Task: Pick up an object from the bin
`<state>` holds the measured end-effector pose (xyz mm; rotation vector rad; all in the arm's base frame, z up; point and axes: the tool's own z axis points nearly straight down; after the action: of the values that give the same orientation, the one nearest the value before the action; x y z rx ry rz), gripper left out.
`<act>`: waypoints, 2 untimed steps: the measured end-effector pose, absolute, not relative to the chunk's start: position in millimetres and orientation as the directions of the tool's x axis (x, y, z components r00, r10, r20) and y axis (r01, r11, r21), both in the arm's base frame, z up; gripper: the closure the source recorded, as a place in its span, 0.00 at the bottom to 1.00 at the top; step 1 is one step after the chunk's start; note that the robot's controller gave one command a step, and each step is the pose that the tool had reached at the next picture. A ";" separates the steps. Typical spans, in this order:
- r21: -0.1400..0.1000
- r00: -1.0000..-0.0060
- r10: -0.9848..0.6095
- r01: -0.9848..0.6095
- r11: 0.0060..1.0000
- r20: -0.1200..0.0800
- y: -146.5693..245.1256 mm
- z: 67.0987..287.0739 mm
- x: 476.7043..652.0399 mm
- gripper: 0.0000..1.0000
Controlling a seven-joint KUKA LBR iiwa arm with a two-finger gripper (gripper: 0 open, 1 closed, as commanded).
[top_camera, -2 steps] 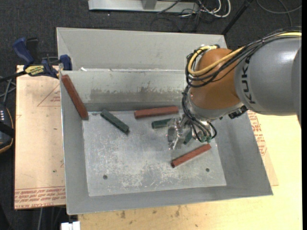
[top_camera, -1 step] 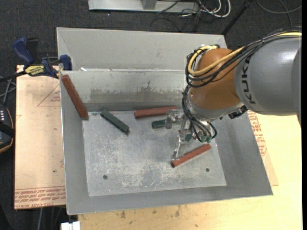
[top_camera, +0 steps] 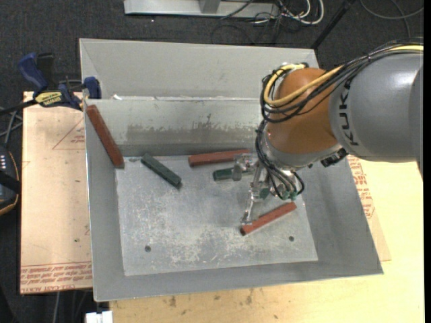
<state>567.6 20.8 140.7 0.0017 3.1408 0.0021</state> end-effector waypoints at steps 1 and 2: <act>0.002 -0.998 -0.060 -0.060 0.998 -0.005 10.9 132.4 565.4 0.00; 0.000 -0.986 -0.164 -0.164 0.986 -0.001 -20.8 106.6 546.4 0.00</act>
Offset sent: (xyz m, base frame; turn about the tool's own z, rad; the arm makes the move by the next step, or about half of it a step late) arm -0.0505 -0.0758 -0.0687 0.0965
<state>546.4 -20.8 106.6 -0.2580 3.1297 0.0003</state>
